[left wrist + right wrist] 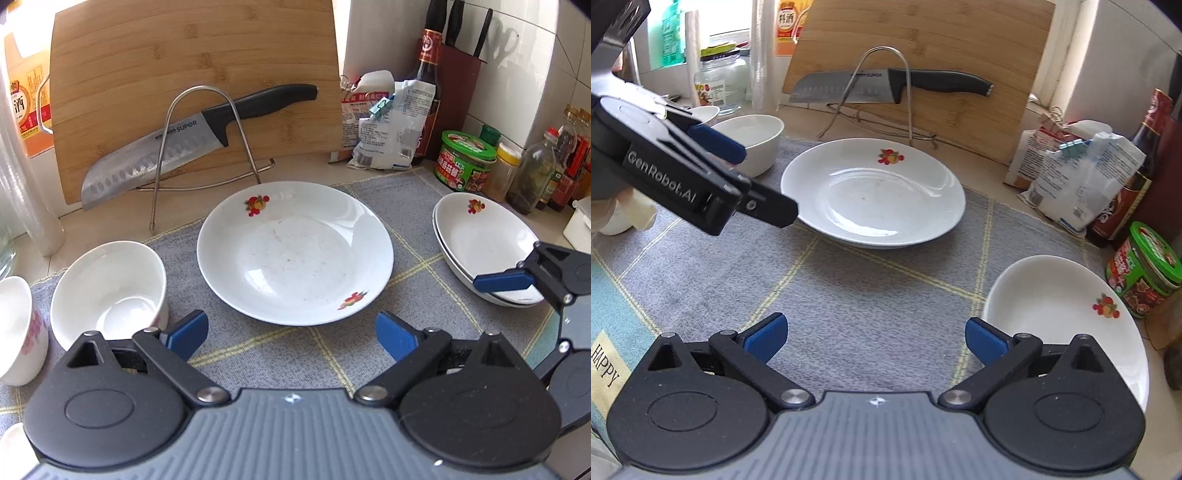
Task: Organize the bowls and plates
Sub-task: 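Move both tools back over the towel toward the next flower plate, then grasp the flower plate rim with the left tool while the right tool grips the opposite rim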
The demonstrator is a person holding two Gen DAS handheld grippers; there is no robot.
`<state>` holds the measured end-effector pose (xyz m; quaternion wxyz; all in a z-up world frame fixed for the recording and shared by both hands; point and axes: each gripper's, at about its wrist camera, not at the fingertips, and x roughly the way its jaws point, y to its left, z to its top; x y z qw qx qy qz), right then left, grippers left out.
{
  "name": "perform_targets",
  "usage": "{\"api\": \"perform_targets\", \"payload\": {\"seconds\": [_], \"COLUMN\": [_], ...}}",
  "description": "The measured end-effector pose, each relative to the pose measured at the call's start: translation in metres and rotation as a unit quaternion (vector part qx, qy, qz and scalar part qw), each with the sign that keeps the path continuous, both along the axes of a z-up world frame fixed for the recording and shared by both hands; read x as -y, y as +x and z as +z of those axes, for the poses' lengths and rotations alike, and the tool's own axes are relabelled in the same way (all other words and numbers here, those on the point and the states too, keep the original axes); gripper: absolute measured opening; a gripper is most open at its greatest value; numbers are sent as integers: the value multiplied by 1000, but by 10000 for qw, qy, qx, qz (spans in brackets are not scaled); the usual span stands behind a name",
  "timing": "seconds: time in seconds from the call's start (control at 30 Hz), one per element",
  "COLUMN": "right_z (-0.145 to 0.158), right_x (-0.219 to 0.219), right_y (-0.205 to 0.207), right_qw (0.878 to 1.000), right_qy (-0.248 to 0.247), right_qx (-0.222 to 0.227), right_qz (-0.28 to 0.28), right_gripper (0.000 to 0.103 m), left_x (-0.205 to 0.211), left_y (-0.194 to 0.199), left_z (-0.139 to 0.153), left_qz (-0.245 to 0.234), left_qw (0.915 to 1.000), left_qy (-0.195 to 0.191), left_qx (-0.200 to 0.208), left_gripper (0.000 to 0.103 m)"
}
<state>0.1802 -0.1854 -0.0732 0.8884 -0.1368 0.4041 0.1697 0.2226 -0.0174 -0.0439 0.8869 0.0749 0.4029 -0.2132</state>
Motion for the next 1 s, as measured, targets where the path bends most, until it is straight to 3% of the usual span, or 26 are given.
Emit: {"api": "perform_targets", "payload": {"seconds": [0.2,0.47,0.73,1.0], "right_z": [-16,-33,-37,-39], "right_x": [-17,-21,-15,-16], "right_y": [22,47,64,74], "right_qw": [9991,9981,9987,9986], "right_qy": [-13,177,487,520], "right_qx": [-46,-63,-41,31], "right_qz": [416,579,128,10], "right_gripper": [103,103,103,103], "left_x": [-1,-1,3,15], "left_y": [10,26,68,119], "left_z": [6,18,23,14], "left_qz": [227,191,-20,-250], "left_qw": [9997,9991,9955,9916], "left_qy": [20,57,-94,266], "left_qx": [-79,-371,-946,-1239], "left_gripper": [97,97,97,97]}}
